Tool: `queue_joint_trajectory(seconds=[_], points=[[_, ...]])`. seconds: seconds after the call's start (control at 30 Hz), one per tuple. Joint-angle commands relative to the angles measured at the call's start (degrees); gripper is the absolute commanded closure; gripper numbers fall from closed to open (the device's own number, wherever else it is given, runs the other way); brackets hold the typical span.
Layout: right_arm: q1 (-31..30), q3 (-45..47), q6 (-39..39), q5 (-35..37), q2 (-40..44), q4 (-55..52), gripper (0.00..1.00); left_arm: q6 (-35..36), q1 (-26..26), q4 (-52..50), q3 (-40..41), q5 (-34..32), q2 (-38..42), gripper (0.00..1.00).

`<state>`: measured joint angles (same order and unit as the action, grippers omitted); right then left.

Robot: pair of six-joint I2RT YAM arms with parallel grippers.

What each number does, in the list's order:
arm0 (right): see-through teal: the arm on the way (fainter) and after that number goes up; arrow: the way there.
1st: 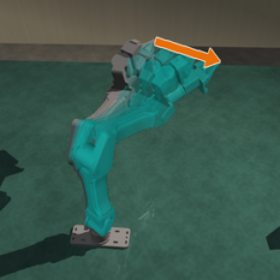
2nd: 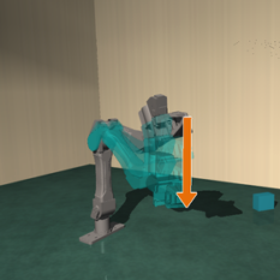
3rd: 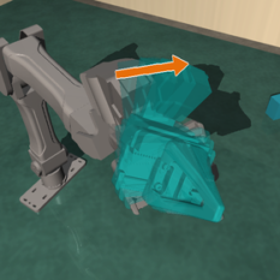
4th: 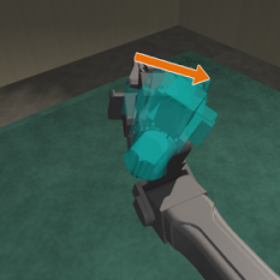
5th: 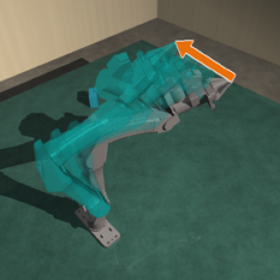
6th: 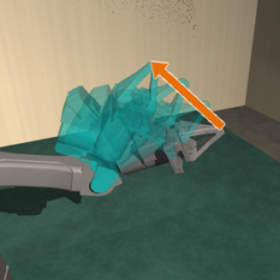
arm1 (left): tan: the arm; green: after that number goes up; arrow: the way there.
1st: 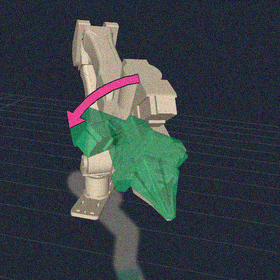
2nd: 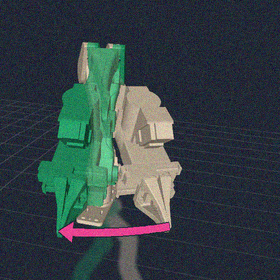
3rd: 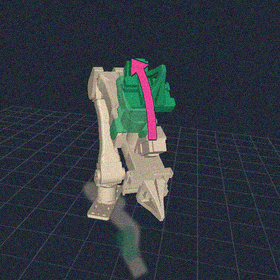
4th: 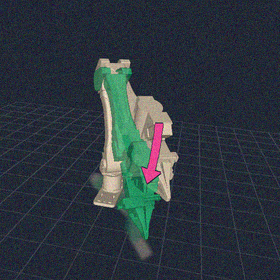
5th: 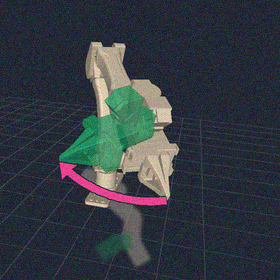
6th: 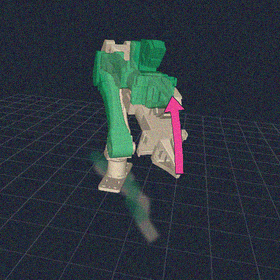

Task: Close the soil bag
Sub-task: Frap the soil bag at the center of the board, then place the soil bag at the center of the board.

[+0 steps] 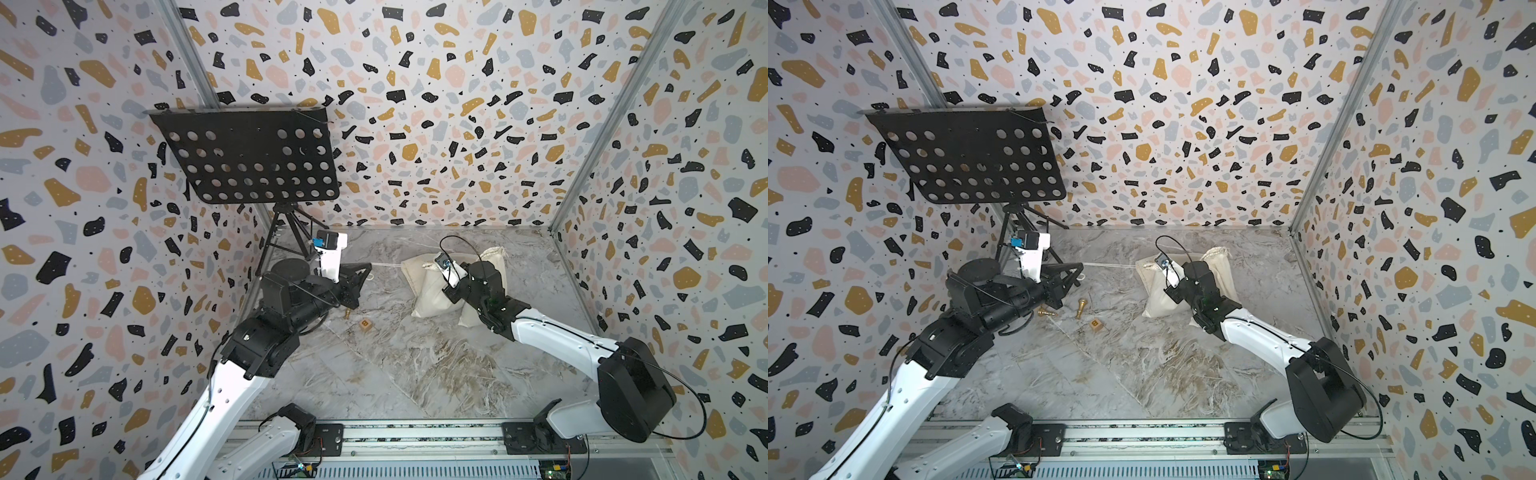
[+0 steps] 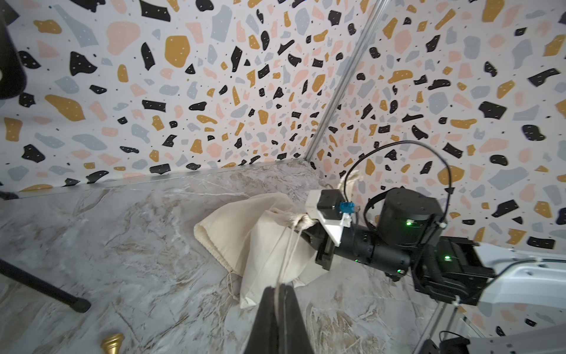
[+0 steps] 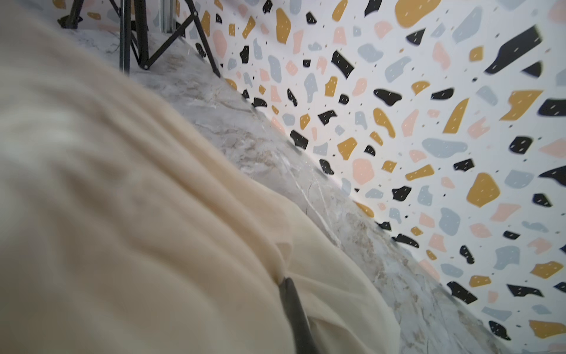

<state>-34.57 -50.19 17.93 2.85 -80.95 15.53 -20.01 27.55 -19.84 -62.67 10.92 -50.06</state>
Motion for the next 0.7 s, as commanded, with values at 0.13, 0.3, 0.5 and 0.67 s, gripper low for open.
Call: queue_joint_trajectory(seconds=[0.13, 0.3, 0.5, 0.67], points=[[0.54, -8.85, -6.15, -11.47, 7.47, -9.79, 1.0, 0.62, -0.81, 13.46, 9.77, -7.42, -2.24, 0.54], [0.52, -16.98, -7.88, -10.76, 10.2, -12.46, 1.0, 2.65, -1.04, 16.07, 13.84, -12.53, 1.83, 0.12], [0.76, -29.96, -0.91, 3.84, 11.15, -20.96, 1.0, 4.66, -1.6, 18.07, 18.83, -17.23, 4.64, 0.0], [4.55, -36.61, 5.64, 19.78, 11.81, -23.5, 1.0, 5.79, -1.62, 18.77, 19.17, -14.17, 1.76, 0.0]])
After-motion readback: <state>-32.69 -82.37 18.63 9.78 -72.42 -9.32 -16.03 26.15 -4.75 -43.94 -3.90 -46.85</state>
